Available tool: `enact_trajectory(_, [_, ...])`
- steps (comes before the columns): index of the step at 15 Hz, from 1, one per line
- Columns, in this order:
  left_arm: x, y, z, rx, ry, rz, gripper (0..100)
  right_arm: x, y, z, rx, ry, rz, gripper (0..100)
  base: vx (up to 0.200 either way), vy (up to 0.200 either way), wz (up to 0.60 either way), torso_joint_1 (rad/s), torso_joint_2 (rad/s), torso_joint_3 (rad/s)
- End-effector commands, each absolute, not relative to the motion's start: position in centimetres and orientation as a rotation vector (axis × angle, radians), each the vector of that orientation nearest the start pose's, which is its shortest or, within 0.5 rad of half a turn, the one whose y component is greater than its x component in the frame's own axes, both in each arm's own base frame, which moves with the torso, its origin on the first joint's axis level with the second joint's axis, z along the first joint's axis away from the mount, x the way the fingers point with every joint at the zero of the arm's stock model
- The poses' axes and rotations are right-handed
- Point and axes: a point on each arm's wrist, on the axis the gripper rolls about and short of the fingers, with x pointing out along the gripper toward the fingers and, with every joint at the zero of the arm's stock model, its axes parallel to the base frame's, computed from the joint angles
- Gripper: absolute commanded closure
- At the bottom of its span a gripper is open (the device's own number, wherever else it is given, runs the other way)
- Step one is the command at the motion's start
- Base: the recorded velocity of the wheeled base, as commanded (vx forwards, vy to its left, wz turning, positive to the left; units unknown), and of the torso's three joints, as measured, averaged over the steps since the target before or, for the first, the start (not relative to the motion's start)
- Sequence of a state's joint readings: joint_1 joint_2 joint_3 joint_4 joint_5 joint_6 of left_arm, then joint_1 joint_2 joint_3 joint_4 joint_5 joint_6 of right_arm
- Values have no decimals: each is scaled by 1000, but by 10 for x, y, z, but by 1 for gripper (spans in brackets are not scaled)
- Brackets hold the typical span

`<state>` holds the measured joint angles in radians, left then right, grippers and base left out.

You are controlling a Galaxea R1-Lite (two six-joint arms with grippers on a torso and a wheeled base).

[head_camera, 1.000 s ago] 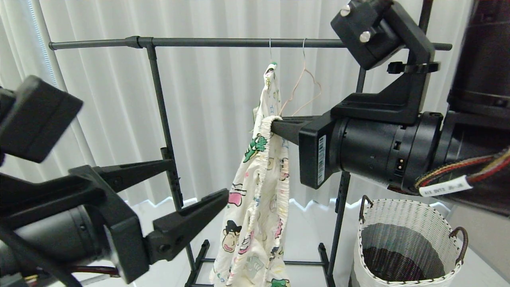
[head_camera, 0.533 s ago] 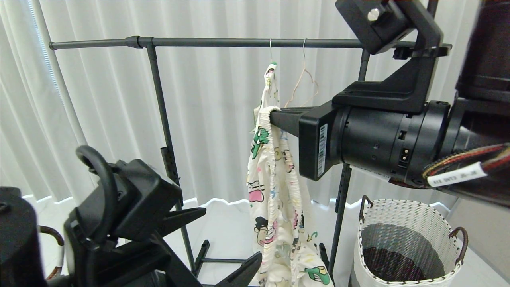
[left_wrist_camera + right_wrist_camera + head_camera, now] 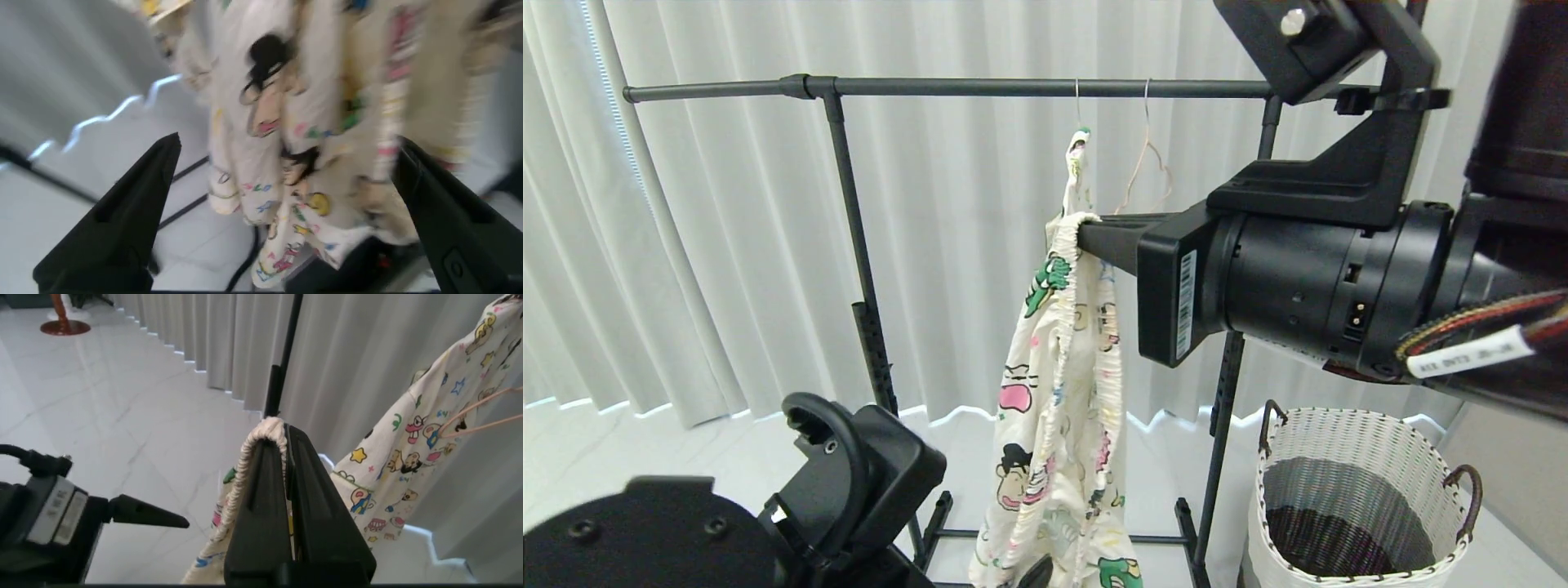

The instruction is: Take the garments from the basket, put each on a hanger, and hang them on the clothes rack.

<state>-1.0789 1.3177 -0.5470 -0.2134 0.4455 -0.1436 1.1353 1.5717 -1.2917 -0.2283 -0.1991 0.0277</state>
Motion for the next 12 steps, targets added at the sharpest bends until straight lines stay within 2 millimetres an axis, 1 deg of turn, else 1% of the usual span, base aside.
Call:
enact_trajectory(1, [98,-144,142,339,510,-445,0,122,259,324,-2,40,947,100,0,0,0,0,0,0])
enact_trajectory(2, [93,-133,130,384,520,-386,0,121,257,324,-8,35,946,100,0,0,0,0,0,0])
enact_trajectory(3, [89,-127,128,386,514,-373,0,121,254,325,-10,33,940,100,0,0,0,0,0,0])
enact_trajectory(7, [83,-116,141,334,448,-358,0,129,246,317,-31,52,878,100,0,0,0,0,0,0])
enact_trajectory(9, [79,-109,146,305,416,-353,0,129,241,314,-38,60,857,100,0,0,0,0,0,0])
enact_trajectory(11, [75,-102,147,308,399,-359,0,130,236,313,-39,61,834,100,0,0,0,0,0,0])
enact_trajectory(12, [73,-99,147,321,389,-364,100,130,233,313,-38,60,826,100,0,0,0,0,0,0])
